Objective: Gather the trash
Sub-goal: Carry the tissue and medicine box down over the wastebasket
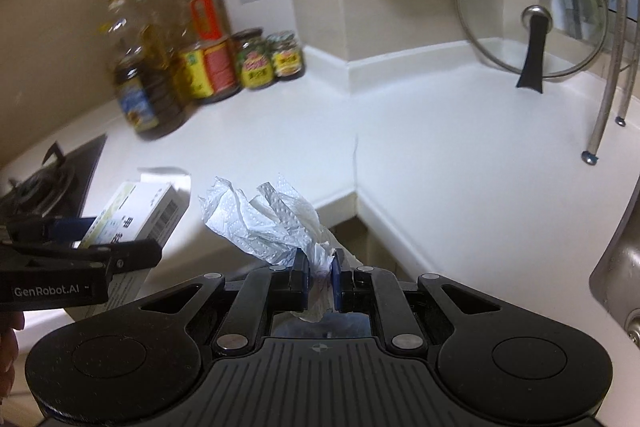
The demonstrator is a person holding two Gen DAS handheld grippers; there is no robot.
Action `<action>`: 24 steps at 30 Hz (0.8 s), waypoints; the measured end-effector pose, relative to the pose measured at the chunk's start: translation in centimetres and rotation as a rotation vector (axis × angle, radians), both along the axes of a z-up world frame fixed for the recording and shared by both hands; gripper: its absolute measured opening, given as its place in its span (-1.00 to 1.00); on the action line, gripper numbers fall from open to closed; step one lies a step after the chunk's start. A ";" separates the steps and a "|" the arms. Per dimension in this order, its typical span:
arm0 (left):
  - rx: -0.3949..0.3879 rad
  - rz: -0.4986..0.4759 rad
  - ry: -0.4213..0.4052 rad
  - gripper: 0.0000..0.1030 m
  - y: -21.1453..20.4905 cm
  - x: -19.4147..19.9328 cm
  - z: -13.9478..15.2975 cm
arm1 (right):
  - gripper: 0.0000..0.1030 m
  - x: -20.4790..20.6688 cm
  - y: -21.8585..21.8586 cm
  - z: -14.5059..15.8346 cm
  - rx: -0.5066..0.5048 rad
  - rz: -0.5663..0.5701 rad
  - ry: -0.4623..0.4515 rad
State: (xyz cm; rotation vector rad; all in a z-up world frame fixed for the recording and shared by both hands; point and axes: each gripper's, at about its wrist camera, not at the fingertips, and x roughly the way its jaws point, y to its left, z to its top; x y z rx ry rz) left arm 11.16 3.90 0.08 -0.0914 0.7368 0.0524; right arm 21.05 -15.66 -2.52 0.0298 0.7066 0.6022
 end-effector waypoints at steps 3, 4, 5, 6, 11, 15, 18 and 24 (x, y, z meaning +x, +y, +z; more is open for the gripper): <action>-0.012 0.014 0.008 0.35 -0.6 -0.6 -0.4 | -0.78 -0.1 -0.2 -0.7 -0.010 0.020 0.018; -0.016 0.018 0.014 0.35 -0.8 -0.8 -0.6 | -0.78 -0.1 -0.4 -0.9 -0.013 0.026 0.025; -0.018 0.018 0.018 0.35 -1.1 -0.9 -0.7 | -0.78 -0.1 -0.6 -1.0 -0.016 0.029 0.029; -0.016 0.015 0.021 0.35 -1.5 -1.0 -0.8 | -0.78 -0.1 -0.8 -1.2 -0.019 0.031 0.031; -0.018 0.014 0.042 0.35 -2.6 -1.4 -1.6 | -0.78 0.2 -2.2 -2.2 -0.013 0.027 0.060; -0.012 0.010 0.064 0.35 -3.2 -1.9 -2.5 | -0.78 0.1 -3.1 -3.0 -0.006 0.014 0.075; -0.001 0.006 0.091 0.35 -3.8 -2.4 -3.6 | -0.78 -0.2 -3.5 -4.3 -0.021 0.009 0.095; -0.025 -0.007 0.165 0.35 -5.1 -2.5 -7.2 | -0.78 -0.5 -3.6 -8.4 -0.058 0.006 0.165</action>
